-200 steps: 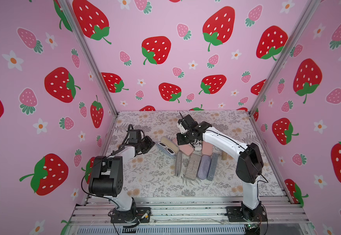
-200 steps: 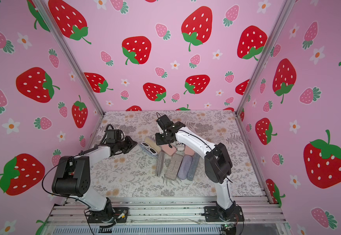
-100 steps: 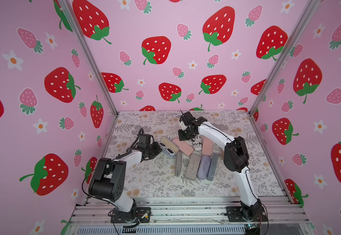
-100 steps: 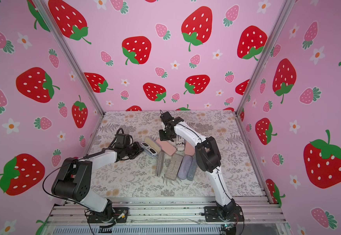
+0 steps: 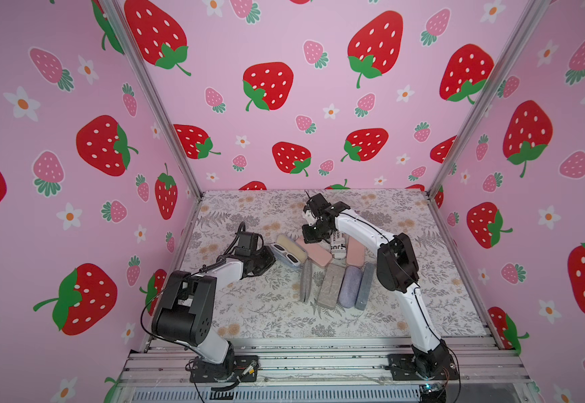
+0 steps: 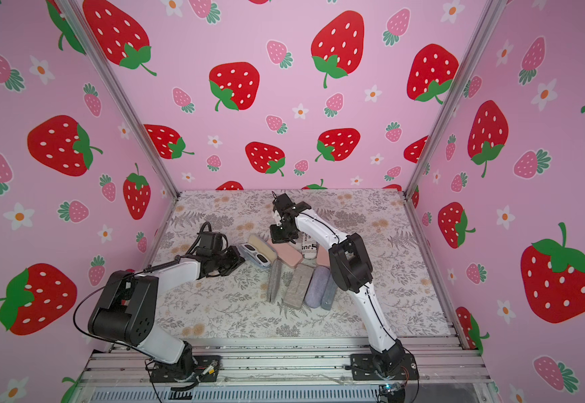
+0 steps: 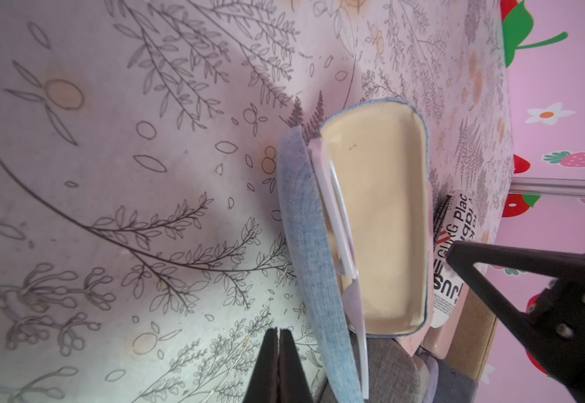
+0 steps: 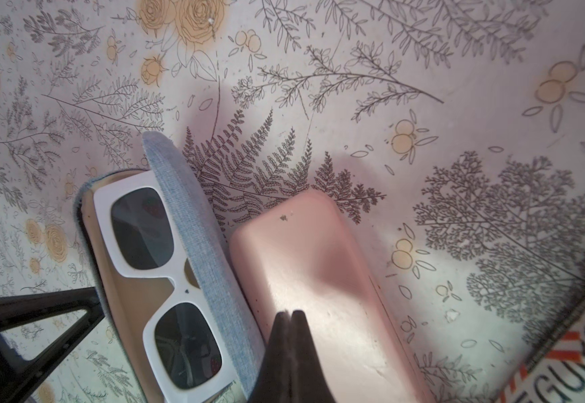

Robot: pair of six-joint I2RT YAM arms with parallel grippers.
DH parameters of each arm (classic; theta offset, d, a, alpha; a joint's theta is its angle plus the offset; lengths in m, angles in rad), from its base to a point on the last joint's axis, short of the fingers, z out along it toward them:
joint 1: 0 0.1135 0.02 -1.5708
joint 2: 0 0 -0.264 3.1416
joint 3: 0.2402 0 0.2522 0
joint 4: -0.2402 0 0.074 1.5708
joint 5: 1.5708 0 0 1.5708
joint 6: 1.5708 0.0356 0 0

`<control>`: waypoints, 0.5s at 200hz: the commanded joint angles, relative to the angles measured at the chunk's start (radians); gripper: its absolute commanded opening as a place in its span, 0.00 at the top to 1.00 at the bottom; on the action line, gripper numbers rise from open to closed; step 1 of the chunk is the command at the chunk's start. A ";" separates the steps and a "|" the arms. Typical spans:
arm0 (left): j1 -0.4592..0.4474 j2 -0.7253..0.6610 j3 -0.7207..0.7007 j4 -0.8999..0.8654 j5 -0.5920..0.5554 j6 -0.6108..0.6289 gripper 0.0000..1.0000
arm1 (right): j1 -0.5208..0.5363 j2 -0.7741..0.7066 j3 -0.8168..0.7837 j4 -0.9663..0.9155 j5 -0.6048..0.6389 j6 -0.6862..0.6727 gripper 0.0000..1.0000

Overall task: Close the glasses case
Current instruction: Close the glasses case at the center of the board.

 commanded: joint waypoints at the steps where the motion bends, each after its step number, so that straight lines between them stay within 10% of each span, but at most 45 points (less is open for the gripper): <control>1: -0.003 -0.005 0.002 -0.027 -0.019 0.018 1.00 | 0.001 0.024 0.036 -0.021 -0.048 -0.010 1.00; 100: -0.006 0.147 0.087 0.011 0.016 0.024 1.00 | 0.013 0.072 0.065 -0.039 -0.080 -0.010 0.99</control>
